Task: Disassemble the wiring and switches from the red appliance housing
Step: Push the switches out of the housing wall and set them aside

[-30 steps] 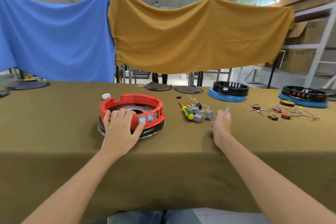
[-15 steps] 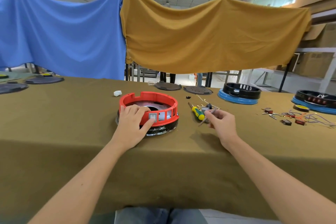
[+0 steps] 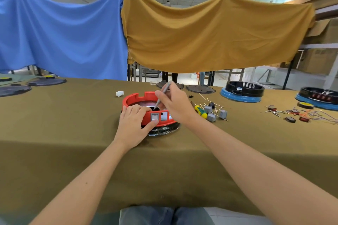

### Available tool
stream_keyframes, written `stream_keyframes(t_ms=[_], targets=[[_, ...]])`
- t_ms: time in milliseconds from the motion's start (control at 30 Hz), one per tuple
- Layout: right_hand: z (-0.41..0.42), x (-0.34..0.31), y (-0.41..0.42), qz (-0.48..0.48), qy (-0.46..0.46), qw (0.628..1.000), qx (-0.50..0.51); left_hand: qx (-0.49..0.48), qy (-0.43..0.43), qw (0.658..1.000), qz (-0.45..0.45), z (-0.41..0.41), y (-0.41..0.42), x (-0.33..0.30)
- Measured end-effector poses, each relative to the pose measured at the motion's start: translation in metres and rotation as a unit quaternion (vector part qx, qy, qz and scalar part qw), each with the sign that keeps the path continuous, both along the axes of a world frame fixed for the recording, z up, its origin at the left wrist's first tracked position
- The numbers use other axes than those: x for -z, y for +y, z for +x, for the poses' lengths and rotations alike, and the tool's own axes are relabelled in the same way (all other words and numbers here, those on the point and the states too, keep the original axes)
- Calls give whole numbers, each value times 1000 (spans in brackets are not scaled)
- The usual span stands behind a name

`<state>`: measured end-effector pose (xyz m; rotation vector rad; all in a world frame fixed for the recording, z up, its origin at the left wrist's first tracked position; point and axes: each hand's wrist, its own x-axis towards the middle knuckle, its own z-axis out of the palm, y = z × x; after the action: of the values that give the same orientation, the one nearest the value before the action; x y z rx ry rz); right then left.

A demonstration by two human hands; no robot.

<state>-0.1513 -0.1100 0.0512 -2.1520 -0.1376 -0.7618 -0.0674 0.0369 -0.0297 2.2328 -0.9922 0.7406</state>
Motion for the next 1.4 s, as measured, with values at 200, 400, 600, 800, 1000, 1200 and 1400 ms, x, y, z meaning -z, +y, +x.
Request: stream_keyframes(t_ms=[200, 400, 600, 800, 1000, 1200, 1400], targets=[[2, 3, -5, -52, 22, 998, 21, 0, -9, 1000, -17, 2, -1, 2], [7, 2, -7, -50, 30, 998, 15, 8, 12, 1000, -26, 2, -1, 2], [16, -5, -10, -25, 73, 997, 22, 6, 8, 999, -31, 3, -1, 3], [30, -19, -10, -36, 141, 989, 29, 5, 15, 999, -34, 2, -2, 3], [37, -27, -10, -55, 207, 976, 41, 10, 27, 999, -36, 0, -1, 1], [26, -11, -13, 14, 117, 992, 38, 12, 15, 999, -40, 0, -1, 1], [20, -8, -2, -60, 88, 994, 37, 10, 23, 999, -36, -1, -1, 1]])
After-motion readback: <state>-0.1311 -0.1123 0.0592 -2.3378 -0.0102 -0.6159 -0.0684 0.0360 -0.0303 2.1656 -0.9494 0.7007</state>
